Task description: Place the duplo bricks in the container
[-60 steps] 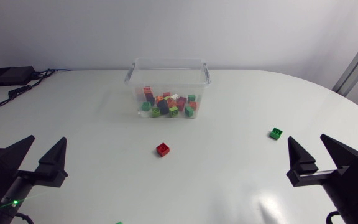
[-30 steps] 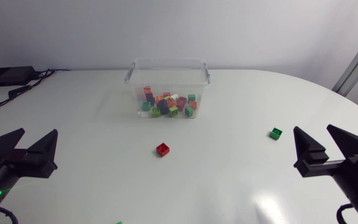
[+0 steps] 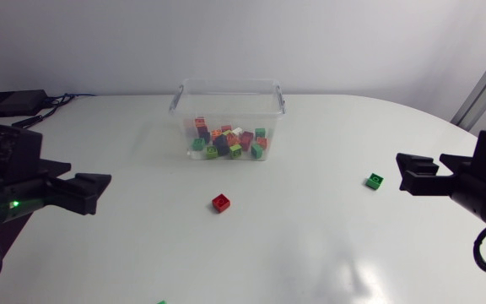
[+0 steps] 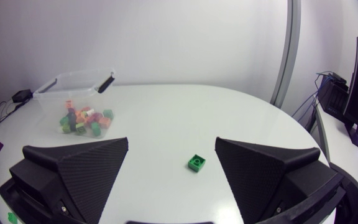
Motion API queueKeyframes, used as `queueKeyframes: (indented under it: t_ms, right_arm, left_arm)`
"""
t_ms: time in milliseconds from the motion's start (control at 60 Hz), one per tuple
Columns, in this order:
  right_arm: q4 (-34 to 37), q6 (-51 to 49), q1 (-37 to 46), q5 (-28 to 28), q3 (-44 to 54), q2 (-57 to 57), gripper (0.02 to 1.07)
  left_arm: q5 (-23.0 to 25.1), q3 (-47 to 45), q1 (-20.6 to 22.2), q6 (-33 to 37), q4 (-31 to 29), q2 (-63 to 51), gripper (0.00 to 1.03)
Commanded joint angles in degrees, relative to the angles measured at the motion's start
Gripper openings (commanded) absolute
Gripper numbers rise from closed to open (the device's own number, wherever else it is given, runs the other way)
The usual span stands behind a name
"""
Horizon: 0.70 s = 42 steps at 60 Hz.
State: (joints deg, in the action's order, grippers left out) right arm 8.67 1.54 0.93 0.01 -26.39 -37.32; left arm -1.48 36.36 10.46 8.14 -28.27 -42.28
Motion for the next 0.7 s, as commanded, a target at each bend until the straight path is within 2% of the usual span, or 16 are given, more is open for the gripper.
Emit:
queueKeyframes:
  t_ms: [0, 50, 83, 133, 250, 300, 333, 383, 433, 617, 683]
  right_arm:
    - [3.2, 0.7, 1.3, -0.3, -3.8, -4.0, 1.03]
    - [6.3, -0.3, 2.2, -0.5, -6.1, -7.0, 1.03]
    - [9.0, -1.5, 2.3, -0.7, -8.0, -8.6, 1.03]
    - [12.9, -3.5, 3.3, -1.9, -10.8, -11.5, 1.03]
    - [17.3, -4.6, 8.7, -8.5, -15.7, -17.5, 1.03]
    - [17.4, -5.0, 11.2, -12.1, -16.5, -19.1, 1.03]
    - [18.1, -5.1, 13.0, -14.2, -17.6, -20.5, 1.03]
    - [21.4, -11.2, 14.5, -15.0, -20.9, -24.1, 1.03]
    - [25.4, -19.3, 14.6, -14.9, -23.7, -27.7, 1.03]
    - [30.7, -28.6, 18.4, -16.0, -29.7, -36.2, 1.03]
    - [30.4, -32.4, 19.0, -17.2, -30.5, -38.4, 1.03]
  left_arm:
    - [-0.3, 4.7, 2.9, 5.7, -5.0, -5.6, 0.96]
    - [-0.3, 7.1, 4.6, 11.1, -8.9, -9.7, 0.96]
    - [-0.3, 7.9, 4.7, 12.1, -10.5, -11.2, 0.96]
    - [-0.3, 9.1, 6.9, 13.3, -13.4, -14.3, 0.96]
    - [-0.3, 9.2, 14.7, 15.0, -19.9, -18.7, 0.96]
    - [-0.3, 9.1, 16.2, 15.0, -21.0, -19.6, 0.96]
    - [-0.3, 8.6, 18.6, 15.0, -22.2, -20.6, 0.96]
    - [-0.3, 7.5, 23.0, 14.9, -23.5, -22.0, 0.96]
    - [-0.3, 6.7, 25.5, 14.6, -23.7, -23.0, 0.96]
    - [0.0, 4.8, 30.1, 13.7, -24.6, -28.8, 0.92]
    - [0.2, 3.8, 31.7, 13.2, -24.9, -30.9, 0.91]
